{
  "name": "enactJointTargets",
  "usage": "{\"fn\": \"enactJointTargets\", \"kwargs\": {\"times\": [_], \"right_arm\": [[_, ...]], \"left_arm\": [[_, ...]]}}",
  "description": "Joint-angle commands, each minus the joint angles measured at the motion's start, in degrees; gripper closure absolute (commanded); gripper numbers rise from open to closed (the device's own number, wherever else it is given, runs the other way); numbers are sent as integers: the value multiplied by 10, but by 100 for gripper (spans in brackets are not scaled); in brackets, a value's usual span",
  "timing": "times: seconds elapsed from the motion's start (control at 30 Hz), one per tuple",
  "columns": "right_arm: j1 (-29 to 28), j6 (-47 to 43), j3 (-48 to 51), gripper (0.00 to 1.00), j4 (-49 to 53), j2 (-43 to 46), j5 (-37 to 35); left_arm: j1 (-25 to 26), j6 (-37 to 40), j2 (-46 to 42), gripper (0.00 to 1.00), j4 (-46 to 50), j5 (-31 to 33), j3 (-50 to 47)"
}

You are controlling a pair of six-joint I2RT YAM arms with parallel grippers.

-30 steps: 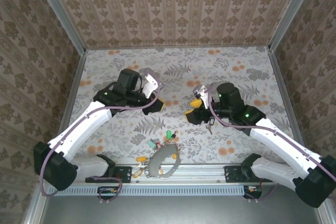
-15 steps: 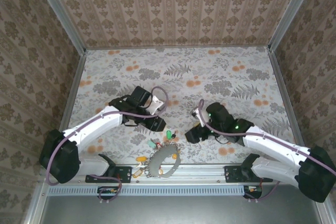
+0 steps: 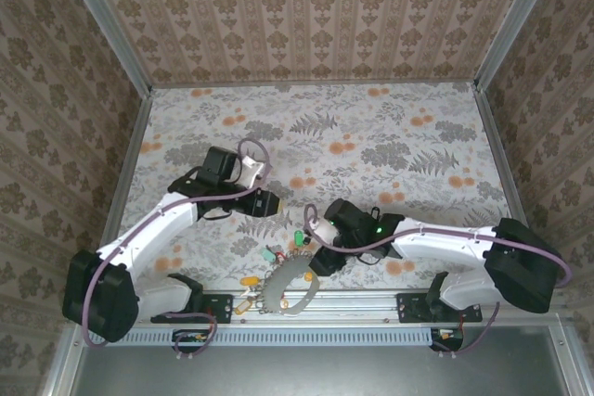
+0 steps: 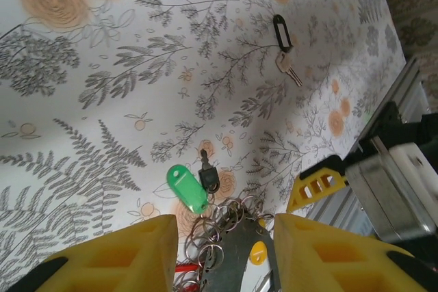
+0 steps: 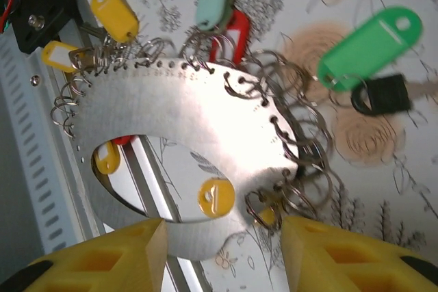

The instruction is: Put the keys on the keyring

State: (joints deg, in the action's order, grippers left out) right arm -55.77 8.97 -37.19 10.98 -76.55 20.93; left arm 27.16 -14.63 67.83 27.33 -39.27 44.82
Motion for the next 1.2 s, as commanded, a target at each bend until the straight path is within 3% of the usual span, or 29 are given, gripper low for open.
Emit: {"fn": "enactJointTargets", "kwargs": {"times": [0.0, 0.33, 0.7, 0.9, 1.17], "right_arm": [[-12, -55, -30, 51, 36, -21, -37], [-46, -90, -64, 52, 85, -75, -79], [-55, -79, -96, 62, 108, -123, -118], [-59, -80, -127, 68, 132, -162, -145], [-62, -77, -137, 88, 143, -168, -160]], "left_arm": [[-30, -23, -14, 58, -15, -37, -10], [-53, -28, -11, 57, -24, -61, -10], [-75, -47, -25, 57, -51, -90, -19], [-81, -51, -31, 57, -57, -100, -19], [-84, -49, -41, 57, -58, -102, -18]]}}
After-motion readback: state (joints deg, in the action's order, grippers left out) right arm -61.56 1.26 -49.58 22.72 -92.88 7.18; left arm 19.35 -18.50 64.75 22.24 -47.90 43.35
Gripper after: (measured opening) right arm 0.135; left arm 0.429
